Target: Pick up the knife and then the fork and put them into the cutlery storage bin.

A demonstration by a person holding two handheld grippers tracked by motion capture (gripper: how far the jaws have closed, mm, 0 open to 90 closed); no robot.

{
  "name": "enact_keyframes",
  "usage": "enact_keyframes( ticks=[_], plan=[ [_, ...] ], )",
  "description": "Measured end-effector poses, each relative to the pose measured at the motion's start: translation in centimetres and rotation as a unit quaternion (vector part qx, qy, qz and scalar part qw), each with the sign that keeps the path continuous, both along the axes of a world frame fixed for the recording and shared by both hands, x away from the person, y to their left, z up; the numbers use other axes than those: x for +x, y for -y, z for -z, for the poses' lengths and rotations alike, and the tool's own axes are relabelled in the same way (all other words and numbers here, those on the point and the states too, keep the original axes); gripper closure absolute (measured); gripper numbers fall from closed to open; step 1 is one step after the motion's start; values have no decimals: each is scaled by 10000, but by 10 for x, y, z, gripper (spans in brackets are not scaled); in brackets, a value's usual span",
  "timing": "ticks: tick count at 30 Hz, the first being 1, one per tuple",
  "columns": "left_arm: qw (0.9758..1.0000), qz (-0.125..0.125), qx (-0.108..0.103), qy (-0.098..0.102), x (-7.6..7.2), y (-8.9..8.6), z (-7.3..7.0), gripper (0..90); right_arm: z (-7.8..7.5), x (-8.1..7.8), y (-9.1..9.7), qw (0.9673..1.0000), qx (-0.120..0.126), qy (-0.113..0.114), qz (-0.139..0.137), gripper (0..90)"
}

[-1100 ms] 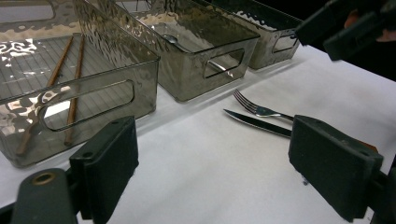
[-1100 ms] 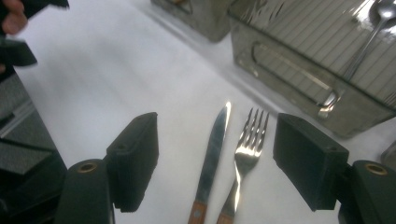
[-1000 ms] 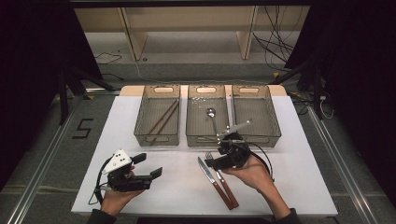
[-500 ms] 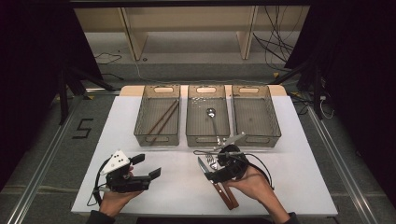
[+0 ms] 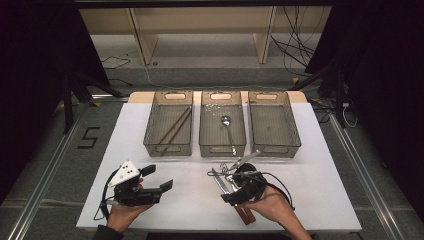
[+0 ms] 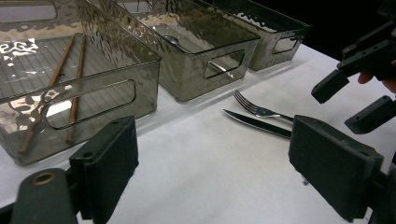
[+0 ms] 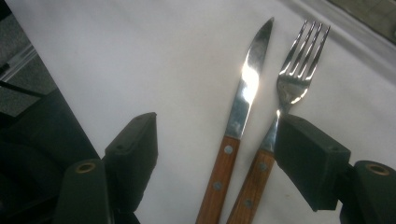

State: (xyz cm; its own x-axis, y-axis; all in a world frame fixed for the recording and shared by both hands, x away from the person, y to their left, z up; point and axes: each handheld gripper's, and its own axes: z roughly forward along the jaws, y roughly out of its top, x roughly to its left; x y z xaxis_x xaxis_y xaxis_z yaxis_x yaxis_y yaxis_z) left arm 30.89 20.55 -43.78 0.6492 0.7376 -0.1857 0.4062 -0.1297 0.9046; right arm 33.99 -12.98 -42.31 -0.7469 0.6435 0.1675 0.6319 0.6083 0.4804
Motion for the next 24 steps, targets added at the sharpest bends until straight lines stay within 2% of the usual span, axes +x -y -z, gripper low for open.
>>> enact_keyframes(
  ticks=[24],
  plan=[
    [10000, 65, 58, 33, -1, 1, 0, 154, 18, -12, -5, 9989, -379, -232, -152, 409]
  ],
)
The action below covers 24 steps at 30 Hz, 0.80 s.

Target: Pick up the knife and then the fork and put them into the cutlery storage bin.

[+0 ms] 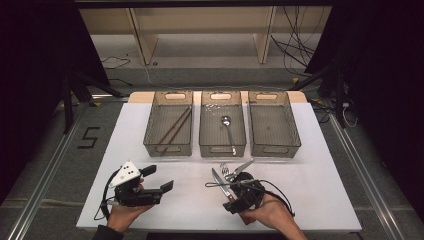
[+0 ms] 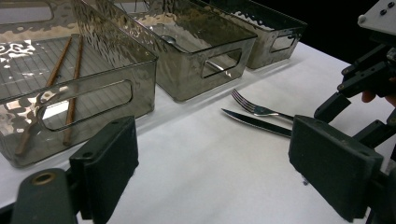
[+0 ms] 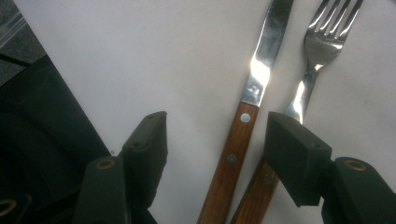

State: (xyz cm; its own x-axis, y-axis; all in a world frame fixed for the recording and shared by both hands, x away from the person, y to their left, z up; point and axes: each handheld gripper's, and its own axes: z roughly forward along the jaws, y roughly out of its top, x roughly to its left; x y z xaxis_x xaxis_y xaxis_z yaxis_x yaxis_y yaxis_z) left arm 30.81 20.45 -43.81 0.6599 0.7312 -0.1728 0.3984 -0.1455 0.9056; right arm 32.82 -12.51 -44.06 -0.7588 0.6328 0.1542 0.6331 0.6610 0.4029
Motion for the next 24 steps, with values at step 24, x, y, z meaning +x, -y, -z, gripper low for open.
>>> enact_keyframes(
  ticks=[24],
  plan=[
    [10000, 51, -15, -18, 1, 1, 1, 154, 11, 2, -4, 9994, -316, -109, -20, 490]
  ],
)
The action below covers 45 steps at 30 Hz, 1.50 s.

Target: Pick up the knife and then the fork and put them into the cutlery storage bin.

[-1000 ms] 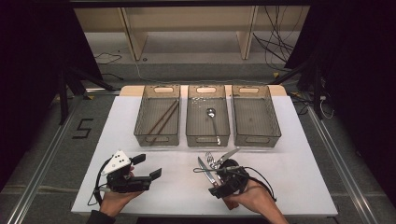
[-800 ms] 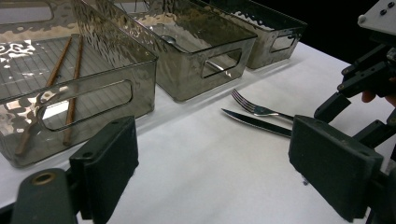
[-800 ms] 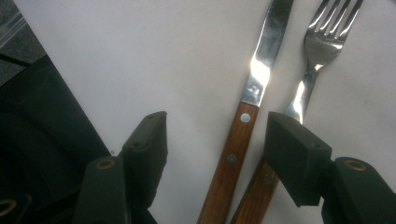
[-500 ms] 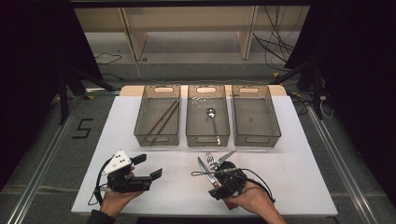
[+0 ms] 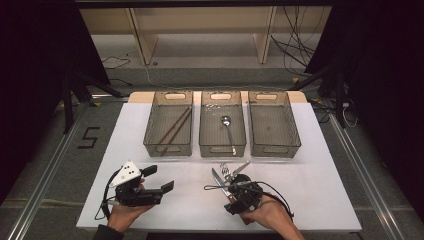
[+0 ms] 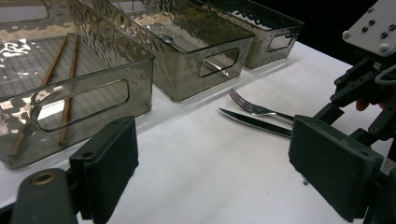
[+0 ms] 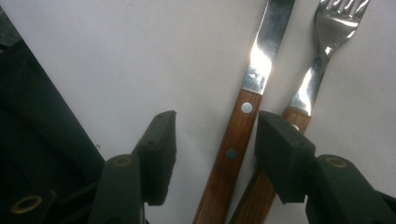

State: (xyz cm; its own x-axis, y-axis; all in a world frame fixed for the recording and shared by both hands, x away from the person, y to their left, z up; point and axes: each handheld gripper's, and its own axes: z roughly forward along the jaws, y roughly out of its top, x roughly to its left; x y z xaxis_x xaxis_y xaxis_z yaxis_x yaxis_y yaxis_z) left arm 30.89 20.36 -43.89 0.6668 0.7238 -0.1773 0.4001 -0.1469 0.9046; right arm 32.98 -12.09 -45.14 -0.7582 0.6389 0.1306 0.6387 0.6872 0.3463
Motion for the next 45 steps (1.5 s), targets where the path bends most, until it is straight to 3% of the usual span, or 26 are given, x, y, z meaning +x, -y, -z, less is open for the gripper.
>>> enact_keyframes(
  ticks=[8, 19, 26, 34, 45],
  plan=[
    [10000, 11, 6, 4, 0, 0, 0, 154, 4, 0, -2, 9999, -86, -45, 25, 524],
    [10000, 14, 3, 10, -1, 1, 0, 154, 9, 0, -7, 9994, -311, 58, 137, 575],
    [10000, 37, 38, 9, -1, 2, 0, 154, 9, -4, -15, 9974, -675, 268, 5, 635],
    [10000, 43, 51, 12, -1, 2, 0, 154, 8, -3, -18, 9970, -713, 263, -116, 702],
    [10000, 55, 77, 20, 0, 3, 0, 154, 8, 2, -18, 9975, -690, 144, -63, 765]
  ],
)
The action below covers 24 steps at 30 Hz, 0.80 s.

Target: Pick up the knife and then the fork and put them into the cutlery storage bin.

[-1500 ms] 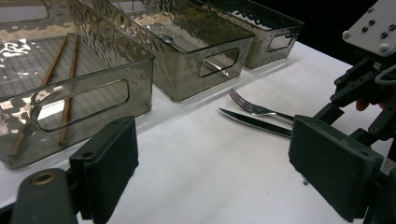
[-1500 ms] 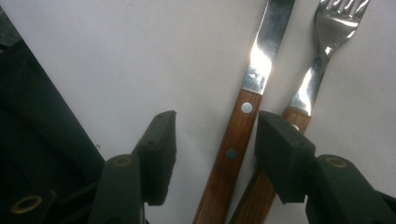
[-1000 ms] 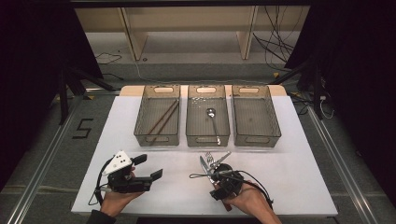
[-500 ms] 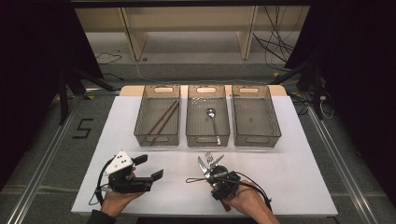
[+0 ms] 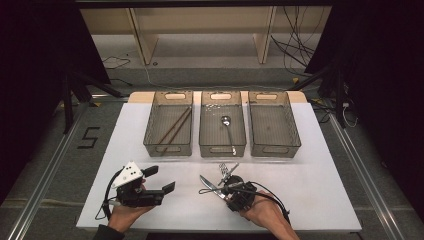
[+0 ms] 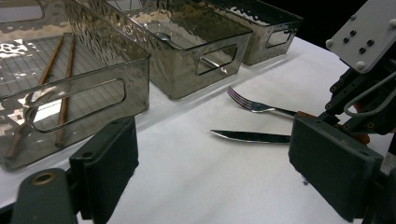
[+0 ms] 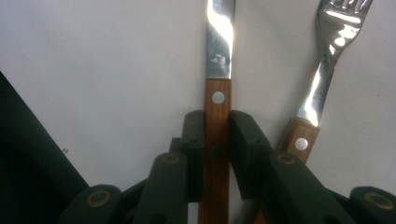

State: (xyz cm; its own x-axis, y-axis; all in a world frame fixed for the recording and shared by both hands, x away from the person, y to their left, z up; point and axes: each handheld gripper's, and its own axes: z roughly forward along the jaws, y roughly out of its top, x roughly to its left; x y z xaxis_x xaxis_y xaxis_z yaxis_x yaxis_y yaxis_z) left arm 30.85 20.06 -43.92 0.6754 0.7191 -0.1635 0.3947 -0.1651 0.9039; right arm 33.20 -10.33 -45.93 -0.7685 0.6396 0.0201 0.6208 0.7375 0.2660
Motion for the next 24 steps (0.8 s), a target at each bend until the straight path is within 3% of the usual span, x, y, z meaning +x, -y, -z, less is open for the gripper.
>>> enact_keyframes(
  ticks=[24],
  plan=[
    [10000, -27, -9, 21, 0, -2, 0, 154, -3, 5, 2, 9996, 227, -106, -116, 773]
  ],
)
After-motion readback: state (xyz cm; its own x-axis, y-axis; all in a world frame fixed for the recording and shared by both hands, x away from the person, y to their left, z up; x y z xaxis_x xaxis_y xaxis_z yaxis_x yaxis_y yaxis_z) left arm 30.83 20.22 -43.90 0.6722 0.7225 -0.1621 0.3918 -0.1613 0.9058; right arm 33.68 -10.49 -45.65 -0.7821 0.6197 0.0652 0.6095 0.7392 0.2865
